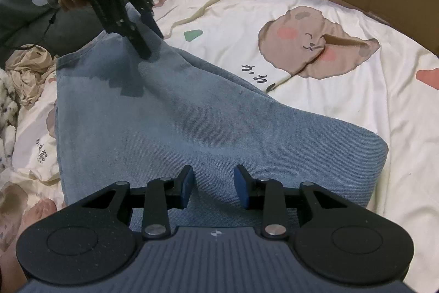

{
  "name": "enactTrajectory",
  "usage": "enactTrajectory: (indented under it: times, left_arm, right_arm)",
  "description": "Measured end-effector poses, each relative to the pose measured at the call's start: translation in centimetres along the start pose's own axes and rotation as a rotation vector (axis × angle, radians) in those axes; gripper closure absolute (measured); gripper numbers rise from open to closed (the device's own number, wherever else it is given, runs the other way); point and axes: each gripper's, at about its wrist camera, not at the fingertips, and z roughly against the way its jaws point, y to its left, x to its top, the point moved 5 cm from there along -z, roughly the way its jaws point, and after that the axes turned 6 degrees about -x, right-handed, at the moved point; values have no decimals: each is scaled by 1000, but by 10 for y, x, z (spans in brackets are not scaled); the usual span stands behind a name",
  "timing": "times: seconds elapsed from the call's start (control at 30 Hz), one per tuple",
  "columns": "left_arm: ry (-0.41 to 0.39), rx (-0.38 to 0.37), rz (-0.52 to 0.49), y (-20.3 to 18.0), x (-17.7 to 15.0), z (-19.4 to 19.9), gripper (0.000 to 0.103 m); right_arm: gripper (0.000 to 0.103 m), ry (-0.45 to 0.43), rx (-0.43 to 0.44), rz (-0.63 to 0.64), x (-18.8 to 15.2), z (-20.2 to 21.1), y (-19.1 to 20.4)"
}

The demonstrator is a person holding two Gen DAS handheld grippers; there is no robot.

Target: Fold clothes

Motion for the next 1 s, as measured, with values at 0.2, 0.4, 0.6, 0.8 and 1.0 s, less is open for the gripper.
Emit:
enactTrajectory:
  times: [0.2, 0.4, 0.6, 0.8, 1.0]
  left_arm:
    - [38, 41, -112, -16, -9, 14, 81]
    - [45, 77, -195, -24, -17, 13, 94]
    - [-62, 133, -276, -26, -16, 34, 96]
    - [-126, 174, -253, -18, -14, 43, 96]
    - [-126, 261, -171, -3, -6, 14, 86]
  right_arm:
    - [63, 6, -4, 9, -2, -3, 0]
    - [63, 8, -4, 12, -4, -4, 0]
    - [63, 9, -5, 8, -3, -4, -1]
    - [63, 4, -25, -19, -1, -2, -7]
    - [64, -14, -89, -48, 4, -1, -21]
